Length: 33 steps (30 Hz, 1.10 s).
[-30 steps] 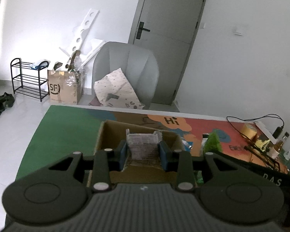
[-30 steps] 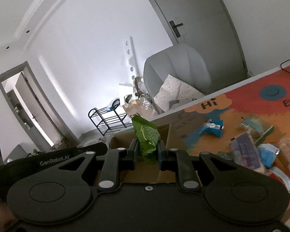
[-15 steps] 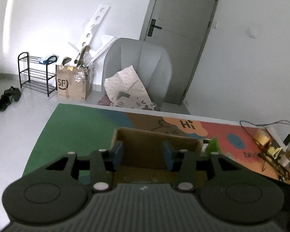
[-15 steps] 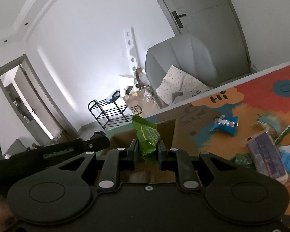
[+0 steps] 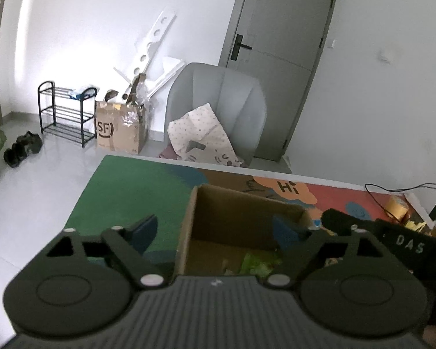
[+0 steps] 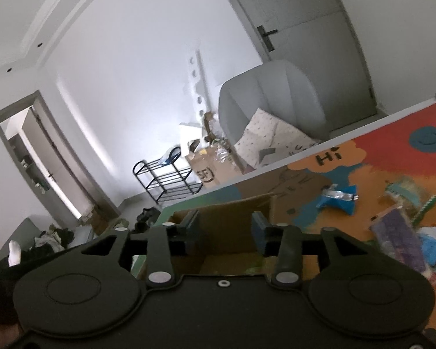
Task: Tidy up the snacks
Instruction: 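Carry both packets over the cardboard box and open both tools to drop them, then grasp a tall clear packet with the left tool while the right tool reaches toward a bread packet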
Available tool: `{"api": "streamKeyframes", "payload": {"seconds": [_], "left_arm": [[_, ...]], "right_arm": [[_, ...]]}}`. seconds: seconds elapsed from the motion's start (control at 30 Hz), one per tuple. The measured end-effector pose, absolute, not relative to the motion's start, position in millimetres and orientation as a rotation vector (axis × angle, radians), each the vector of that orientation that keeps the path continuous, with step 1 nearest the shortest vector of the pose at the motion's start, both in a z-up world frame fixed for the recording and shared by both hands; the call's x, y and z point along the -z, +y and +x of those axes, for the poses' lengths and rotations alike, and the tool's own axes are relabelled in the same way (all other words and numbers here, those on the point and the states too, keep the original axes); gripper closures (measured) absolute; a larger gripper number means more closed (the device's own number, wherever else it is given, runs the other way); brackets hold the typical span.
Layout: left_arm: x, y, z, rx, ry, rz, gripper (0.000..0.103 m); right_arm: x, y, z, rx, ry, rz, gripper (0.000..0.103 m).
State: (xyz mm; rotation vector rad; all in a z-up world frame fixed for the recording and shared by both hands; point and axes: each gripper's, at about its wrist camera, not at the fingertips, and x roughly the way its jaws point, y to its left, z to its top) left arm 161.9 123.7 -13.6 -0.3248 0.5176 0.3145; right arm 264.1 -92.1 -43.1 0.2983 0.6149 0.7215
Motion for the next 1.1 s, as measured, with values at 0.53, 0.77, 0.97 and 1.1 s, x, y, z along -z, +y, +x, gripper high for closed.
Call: {"api": "streamKeyframes", "payload": {"seconds": [0.53, 0.77, 0.97, 1.1], "left_arm": [[19.3, 80.1, 160.3, -0.244, 0.537, -0.313, 0.003], [23.8, 54.3, 160.7, -0.207, 0.557, -0.308, 0.003], [27.2, 28.5, 160.7, -0.157, 0.58, -0.289, 0.003], [26.0, 11.7, 160.2, -0.125, 0.58, -0.278, 0.003]], "right_arm": [[53.9, -158.6, 251.8, -0.592, 0.628, 0.302, 0.033], [58.9, -184.1, 247.6, -0.573, 0.635, 0.281, 0.024], [64.1, -211.9, 245.0, -0.542, 0.641, 0.286, 0.022], [65.3, -231.5, 244.9, -0.519, 0.639, 0.288, 0.022]]}}
